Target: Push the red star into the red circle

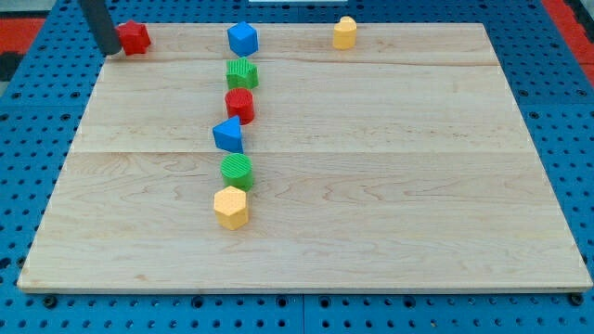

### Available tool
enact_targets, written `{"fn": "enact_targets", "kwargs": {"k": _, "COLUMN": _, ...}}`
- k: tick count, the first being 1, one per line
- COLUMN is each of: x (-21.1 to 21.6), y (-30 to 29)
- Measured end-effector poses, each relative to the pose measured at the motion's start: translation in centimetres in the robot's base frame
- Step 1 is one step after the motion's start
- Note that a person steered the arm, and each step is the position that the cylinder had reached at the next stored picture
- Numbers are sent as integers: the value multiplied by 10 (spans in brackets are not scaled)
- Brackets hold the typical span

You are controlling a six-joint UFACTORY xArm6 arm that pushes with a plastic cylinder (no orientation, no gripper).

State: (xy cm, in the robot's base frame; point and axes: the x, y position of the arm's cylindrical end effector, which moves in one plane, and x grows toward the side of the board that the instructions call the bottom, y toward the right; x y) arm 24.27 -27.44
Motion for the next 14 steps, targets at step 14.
{"fn": "enact_targets", "kwargs": {"k": 14, "x": 46, "y": 121}}
